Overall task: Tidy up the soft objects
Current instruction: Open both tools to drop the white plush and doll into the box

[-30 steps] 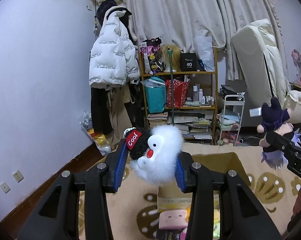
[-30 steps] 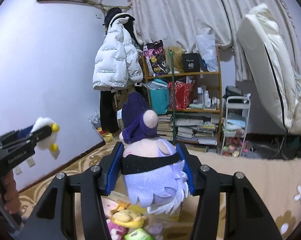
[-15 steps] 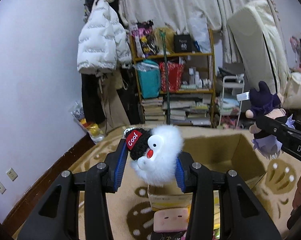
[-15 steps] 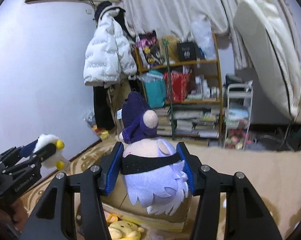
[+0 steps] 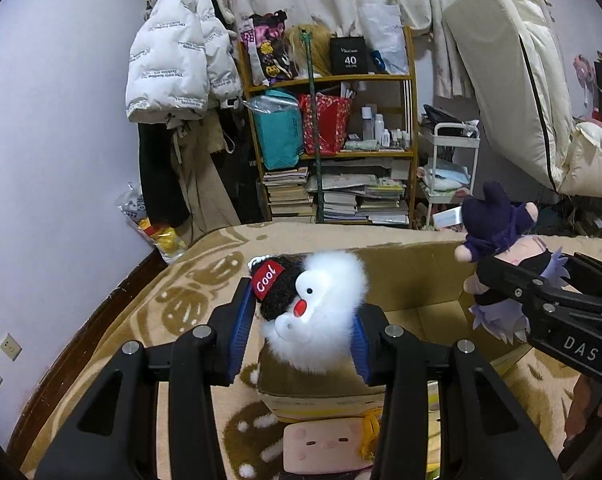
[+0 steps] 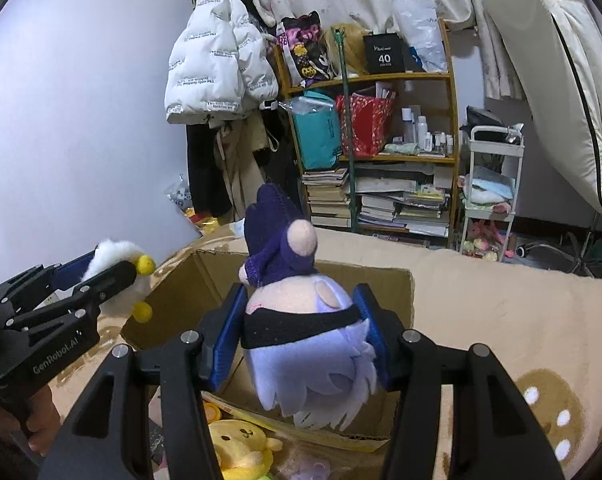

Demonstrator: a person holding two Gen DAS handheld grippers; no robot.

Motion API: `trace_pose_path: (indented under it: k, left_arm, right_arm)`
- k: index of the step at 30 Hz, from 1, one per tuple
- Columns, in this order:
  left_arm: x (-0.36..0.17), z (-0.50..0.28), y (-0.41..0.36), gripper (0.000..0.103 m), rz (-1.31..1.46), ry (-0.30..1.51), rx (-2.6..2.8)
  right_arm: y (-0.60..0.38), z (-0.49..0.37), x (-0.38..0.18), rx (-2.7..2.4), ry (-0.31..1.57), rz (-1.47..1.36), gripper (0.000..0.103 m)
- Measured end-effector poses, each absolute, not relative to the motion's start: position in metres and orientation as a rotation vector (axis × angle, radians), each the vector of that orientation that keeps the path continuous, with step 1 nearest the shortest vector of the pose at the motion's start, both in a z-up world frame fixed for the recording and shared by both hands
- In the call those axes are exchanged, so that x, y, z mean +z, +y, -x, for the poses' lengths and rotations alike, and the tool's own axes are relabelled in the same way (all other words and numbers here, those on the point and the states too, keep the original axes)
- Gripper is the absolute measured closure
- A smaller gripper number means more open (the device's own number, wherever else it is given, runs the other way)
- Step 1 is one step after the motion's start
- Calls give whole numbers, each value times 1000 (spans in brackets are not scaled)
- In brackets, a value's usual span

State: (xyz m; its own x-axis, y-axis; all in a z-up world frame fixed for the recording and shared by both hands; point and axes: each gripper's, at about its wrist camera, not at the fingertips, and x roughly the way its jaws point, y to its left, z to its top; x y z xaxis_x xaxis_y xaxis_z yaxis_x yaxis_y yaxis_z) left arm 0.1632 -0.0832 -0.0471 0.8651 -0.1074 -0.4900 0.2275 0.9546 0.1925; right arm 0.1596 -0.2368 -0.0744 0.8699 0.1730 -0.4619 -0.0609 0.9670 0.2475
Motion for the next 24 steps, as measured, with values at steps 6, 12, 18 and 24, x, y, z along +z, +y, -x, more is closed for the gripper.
trace_pose_path:
  k: [6,12,18,24]
  left_arm:
    - [-54,-167,-88,60,-253,513,-183]
    - [-61,-174,-90,59,-257,543,-187]
    - [-62,-169,-91,49,-274,533,-183]
    - [-59,-165,-90,34,-299,529,-162]
  right_arm:
    - [-235,-172,-89,129,555,-224,45]
    - [-236,-177,-97,127,586,-224,45]
    - [-238,-179,-100,129,600,-234,45]
    - [-238,-171,-91,127,575,-209,35]
